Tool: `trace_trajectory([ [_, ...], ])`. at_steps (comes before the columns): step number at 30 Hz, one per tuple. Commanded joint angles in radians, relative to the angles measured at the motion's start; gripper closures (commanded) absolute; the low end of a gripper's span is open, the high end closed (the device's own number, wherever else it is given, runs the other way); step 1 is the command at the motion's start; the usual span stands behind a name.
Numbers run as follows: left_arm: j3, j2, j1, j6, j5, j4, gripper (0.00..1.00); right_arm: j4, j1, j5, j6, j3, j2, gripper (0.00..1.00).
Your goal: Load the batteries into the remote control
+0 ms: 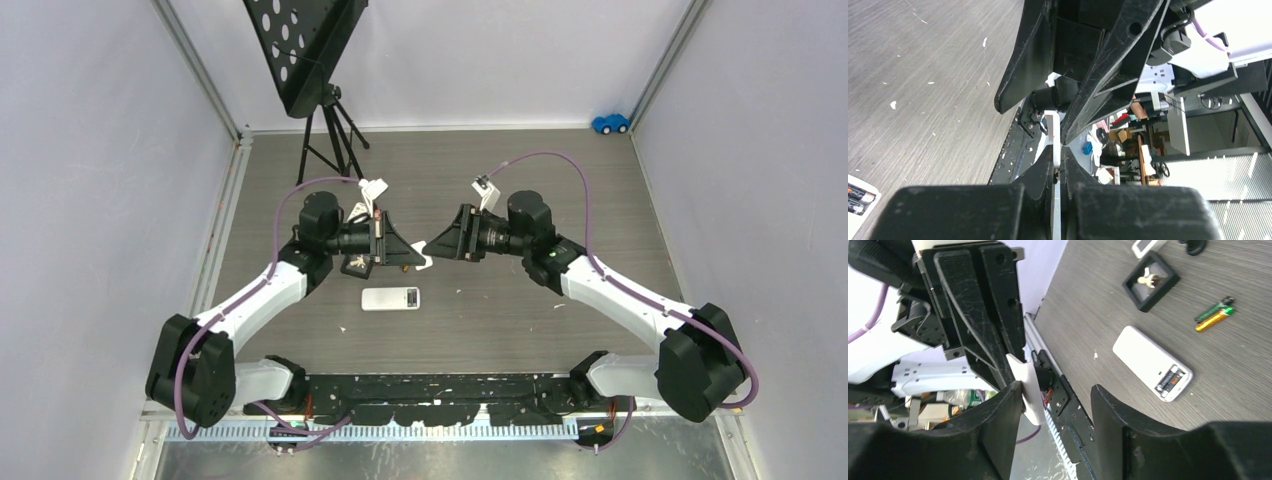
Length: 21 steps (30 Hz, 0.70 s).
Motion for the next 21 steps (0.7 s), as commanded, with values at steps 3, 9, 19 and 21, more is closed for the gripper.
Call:
trace_trajectory([
  [3, 0.006, -0.077, -0.001, 0.024, 0.1, -0.009, 1.0, 0.153, 0.001, -0.141, 0.023, -0.035, -0.041, 0.52],
  [9, 0.015, -0.076, -0.003, 0.02, 0.115, -0.01, 1.0, 0.154, 0.001, -0.204, 0.01, -0.033, -0.041, 0.67],
  [19, 0.033, -0.062, -0.003, 0.018, 0.104, -0.046, 0.99, 0.255, 0.009, -0.3, 0.081, -0.035, -0.022, 0.85],
  [21, 0.04, -0.054, -0.003, 0.021, 0.102, -0.058, 0.94, 0.257, 0.009, -0.296, 0.089, -0.034, -0.019, 0.96],
])
